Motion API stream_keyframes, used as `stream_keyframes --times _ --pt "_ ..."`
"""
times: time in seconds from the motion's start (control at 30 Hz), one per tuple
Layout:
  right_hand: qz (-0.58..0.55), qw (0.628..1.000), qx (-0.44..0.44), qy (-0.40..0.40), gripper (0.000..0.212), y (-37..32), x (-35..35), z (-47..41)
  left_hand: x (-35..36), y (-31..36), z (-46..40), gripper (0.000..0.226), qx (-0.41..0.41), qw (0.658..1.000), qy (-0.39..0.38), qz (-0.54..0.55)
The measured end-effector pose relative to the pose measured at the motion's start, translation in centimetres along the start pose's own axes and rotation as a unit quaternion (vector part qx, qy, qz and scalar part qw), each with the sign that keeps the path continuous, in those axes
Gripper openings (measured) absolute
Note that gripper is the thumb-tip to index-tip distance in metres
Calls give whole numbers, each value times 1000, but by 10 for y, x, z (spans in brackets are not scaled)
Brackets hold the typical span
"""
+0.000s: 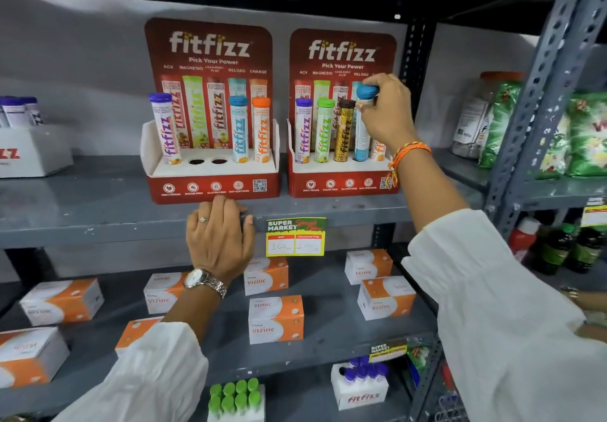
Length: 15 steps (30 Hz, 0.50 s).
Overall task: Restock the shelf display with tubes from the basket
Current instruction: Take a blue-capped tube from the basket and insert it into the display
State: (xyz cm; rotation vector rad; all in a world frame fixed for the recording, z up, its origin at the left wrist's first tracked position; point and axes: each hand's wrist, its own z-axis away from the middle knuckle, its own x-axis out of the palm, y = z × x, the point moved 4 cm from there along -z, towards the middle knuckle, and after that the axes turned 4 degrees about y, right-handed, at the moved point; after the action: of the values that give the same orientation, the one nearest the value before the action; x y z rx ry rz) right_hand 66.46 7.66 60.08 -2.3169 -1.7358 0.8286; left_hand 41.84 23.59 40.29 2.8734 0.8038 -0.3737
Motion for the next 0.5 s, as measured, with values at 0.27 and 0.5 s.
stream_keyframes --times 0.27,0.5 --pt "34 998 38 -32 36 -6 -2 -5 1 -1 1 24 0 1000 0 1" --pt "122 985 49 -115 23 -19 -5 -15 1 -1 0 25 0 1000 4 5"
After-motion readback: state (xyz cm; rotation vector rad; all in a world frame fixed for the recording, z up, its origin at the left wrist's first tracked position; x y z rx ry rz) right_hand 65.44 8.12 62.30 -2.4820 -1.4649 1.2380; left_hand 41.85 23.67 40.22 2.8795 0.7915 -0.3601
